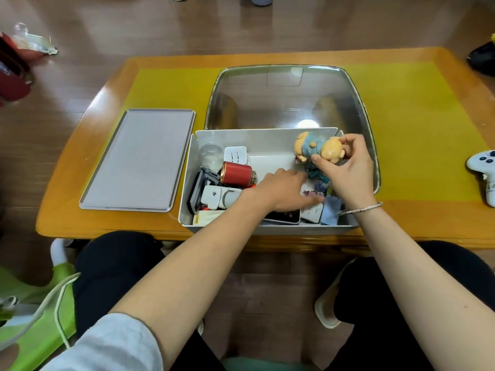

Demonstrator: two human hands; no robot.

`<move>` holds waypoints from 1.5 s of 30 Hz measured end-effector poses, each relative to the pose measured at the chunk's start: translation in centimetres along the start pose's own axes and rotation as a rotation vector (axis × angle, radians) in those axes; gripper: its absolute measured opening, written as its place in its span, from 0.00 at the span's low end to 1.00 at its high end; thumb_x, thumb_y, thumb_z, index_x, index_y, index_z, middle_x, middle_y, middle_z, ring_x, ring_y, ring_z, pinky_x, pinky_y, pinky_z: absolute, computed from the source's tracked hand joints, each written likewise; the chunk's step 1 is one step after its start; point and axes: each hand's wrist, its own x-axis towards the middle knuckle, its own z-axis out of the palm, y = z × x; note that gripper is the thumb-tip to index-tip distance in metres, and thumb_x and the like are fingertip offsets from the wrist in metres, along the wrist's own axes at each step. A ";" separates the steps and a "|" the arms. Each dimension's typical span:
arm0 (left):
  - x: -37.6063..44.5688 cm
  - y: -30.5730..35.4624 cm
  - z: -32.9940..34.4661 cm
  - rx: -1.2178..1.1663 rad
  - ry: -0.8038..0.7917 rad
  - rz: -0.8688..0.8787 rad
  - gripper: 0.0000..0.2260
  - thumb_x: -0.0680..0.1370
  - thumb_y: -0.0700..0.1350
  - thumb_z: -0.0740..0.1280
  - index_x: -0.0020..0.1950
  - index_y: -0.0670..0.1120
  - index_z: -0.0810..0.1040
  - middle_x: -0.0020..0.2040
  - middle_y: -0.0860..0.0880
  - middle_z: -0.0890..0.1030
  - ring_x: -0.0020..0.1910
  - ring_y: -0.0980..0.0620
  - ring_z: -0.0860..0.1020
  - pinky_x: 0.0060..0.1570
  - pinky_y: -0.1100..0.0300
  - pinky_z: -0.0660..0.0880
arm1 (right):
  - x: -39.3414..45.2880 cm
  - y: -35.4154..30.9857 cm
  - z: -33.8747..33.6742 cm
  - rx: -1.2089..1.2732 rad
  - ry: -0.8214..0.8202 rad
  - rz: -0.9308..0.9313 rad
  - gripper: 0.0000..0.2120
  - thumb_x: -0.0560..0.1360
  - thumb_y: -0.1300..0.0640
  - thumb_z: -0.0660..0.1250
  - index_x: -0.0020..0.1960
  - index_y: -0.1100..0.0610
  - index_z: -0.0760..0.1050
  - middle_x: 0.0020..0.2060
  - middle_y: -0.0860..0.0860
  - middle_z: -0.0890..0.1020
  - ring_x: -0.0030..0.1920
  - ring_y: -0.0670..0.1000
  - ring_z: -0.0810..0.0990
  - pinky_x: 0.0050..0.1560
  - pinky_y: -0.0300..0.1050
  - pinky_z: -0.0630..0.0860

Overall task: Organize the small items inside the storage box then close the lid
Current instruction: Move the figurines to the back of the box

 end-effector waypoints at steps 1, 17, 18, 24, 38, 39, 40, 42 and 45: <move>0.0 0.0 -0.2 0.045 0.018 -0.038 0.32 0.76 0.68 0.56 0.72 0.47 0.65 0.69 0.44 0.70 0.67 0.42 0.67 0.62 0.46 0.64 | 0.0 0.0 0.0 0.000 -0.001 -0.001 0.23 0.65 0.51 0.77 0.52 0.50 0.67 0.40 0.38 0.74 0.41 0.30 0.74 0.39 0.24 0.71; -3.3 -6.4 -3.5 0.364 0.131 -0.162 0.12 0.80 0.48 0.60 0.62 0.46 0.75 0.61 0.46 0.75 0.63 0.43 0.68 0.57 0.49 0.65 | 0.4 -0.8 0.0 -0.216 -0.118 -0.096 0.25 0.64 0.46 0.75 0.54 0.51 0.69 0.45 0.44 0.75 0.54 0.51 0.75 0.56 0.54 0.69; -3.6 -6.6 -3.8 0.355 0.137 -0.155 0.12 0.80 0.49 0.59 0.59 0.46 0.77 0.60 0.45 0.76 0.61 0.43 0.69 0.56 0.49 0.65 | 0.5 -0.8 0.2 -0.258 -0.126 -0.111 0.25 0.64 0.45 0.75 0.54 0.51 0.69 0.45 0.44 0.74 0.54 0.52 0.74 0.54 0.50 0.66; -4.4 -7.5 -4.9 0.380 0.168 -0.336 0.16 0.80 0.54 0.60 0.60 0.46 0.78 0.61 0.43 0.75 0.63 0.41 0.68 0.61 0.46 0.64 | 0.9 -1.5 1.4 -0.297 -0.214 -0.125 0.23 0.65 0.44 0.74 0.54 0.51 0.71 0.44 0.44 0.74 0.55 0.52 0.72 0.51 0.46 0.60; -1.1 -5.1 -3.7 -0.068 0.294 0.023 0.21 0.74 0.52 0.70 0.65 0.48 0.73 0.59 0.47 0.75 0.59 0.46 0.71 0.59 0.48 0.69 | 0.3 -2.7 3.2 -0.202 -0.312 -0.159 0.21 0.64 0.52 0.77 0.53 0.56 0.76 0.43 0.45 0.77 0.47 0.48 0.75 0.48 0.39 0.70; -1.0 -5.1 -3.5 -0.068 0.295 0.015 0.20 0.74 0.51 0.70 0.63 0.48 0.74 0.57 0.46 0.75 0.58 0.45 0.72 0.58 0.49 0.69 | 0.2 -2.6 3.2 -0.195 -0.332 -0.142 0.21 0.64 0.53 0.78 0.53 0.56 0.76 0.44 0.46 0.78 0.47 0.48 0.76 0.49 0.40 0.71; -0.8 -5.1 -3.3 -0.065 0.299 0.005 0.18 0.74 0.51 0.69 0.61 0.47 0.74 0.56 0.46 0.75 0.57 0.45 0.72 0.57 0.49 0.69 | 0.2 -2.5 3.3 -0.187 -0.349 -0.125 0.22 0.64 0.53 0.78 0.54 0.56 0.76 0.45 0.47 0.79 0.47 0.47 0.76 0.50 0.40 0.73; -0.4 -5.0 -3.2 -0.027 0.315 -0.015 0.17 0.74 0.52 0.68 0.60 0.47 0.75 0.55 0.45 0.76 0.56 0.44 0.73 0.56 0.50 0.70 | 0.2 -2.3 3.2 -0.185 -0.362 -0.097 0.23 0.64 0.53 0.78 0.56 0.57 0.76 0.47 0.48 0.80 0.48 0.46 0.77 0.52 0.39 0.74; 0.5 -5.0 -3.2 0.142 0.348 -0.054 0.18 0.74 0.53 0.68 0.60 0.46 0.74 0.56 0.45 0.75 0.57 0.43 0.72 0.54 0.52 0.66 | 0.4 -1.9 2.7 -0.249 -0.344 -0.033 0.26 0.65 0.52 0.77 0.59 0.59 0.75 0.49 0.51 0.80 0.49 0.49 0.78 0.55 0.42 0.74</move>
